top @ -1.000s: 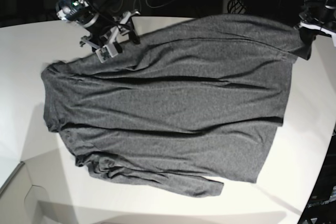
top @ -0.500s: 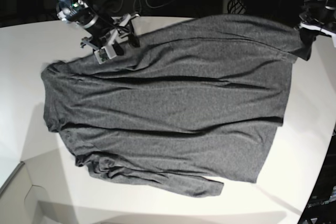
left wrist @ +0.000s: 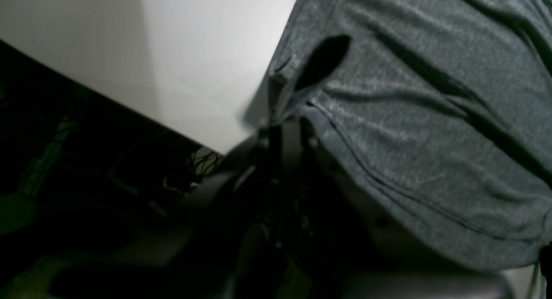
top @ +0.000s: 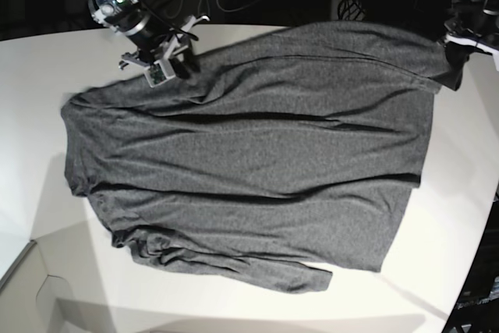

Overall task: Layout the t-shirt on the table in an organized manner, then fold the t-shirt properly
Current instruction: 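Lift the shirt edge with both grippers and pull it taut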

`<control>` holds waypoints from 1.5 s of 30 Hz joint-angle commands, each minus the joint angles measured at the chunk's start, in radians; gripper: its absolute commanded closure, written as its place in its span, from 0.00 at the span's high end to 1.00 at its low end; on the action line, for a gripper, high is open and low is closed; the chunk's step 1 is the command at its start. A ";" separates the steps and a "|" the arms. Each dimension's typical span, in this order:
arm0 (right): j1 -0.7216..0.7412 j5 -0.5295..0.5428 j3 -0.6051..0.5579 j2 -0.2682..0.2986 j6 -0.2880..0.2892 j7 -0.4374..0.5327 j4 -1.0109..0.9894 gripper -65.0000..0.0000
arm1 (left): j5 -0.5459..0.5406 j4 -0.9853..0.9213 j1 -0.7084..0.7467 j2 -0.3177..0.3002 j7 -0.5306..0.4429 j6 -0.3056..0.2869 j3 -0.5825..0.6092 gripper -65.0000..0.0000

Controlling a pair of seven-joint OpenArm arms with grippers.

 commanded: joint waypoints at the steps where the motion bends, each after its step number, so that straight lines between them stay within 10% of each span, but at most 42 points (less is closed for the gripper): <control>1: -0.014 -0.024 -0.001 0.014 0.003 -0.051 0.002 0.08 | -0.012 0.014 -0.002 -0.011 -0.018 -0.002 -0.004 0.00; 45: -0.152 0.103 0.077 0.064 0.012 -0.001 0.244 0.00 | -0.144 0.023 0.008 -0.036 -0.018 -0.002 -0.088 0.00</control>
